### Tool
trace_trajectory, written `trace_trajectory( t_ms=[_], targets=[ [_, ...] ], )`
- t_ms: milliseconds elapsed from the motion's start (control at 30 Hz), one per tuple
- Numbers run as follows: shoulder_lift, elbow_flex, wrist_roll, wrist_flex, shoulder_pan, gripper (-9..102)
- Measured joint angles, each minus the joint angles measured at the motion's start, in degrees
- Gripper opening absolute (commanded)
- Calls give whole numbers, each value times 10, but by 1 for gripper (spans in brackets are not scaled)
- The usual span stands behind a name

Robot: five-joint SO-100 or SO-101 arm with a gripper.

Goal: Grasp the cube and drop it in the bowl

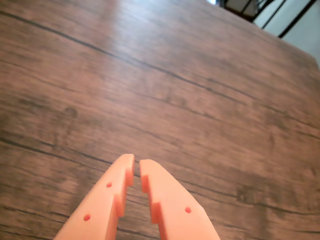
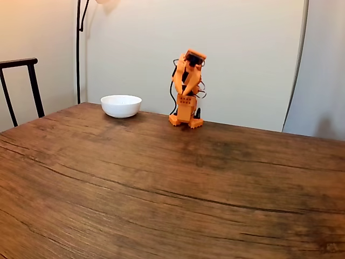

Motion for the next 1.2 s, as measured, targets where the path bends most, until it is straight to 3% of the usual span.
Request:
trace_trajectory(
  t_ms=[400,633,933,1200],
  targets=[
    [2,172,-42,-111,0,0],
    [-1,185,-46,-113,-9,0],
    [-1,185,-54,37,-8,0],
    [-1,185,-56,141,64,0]
  ],
)
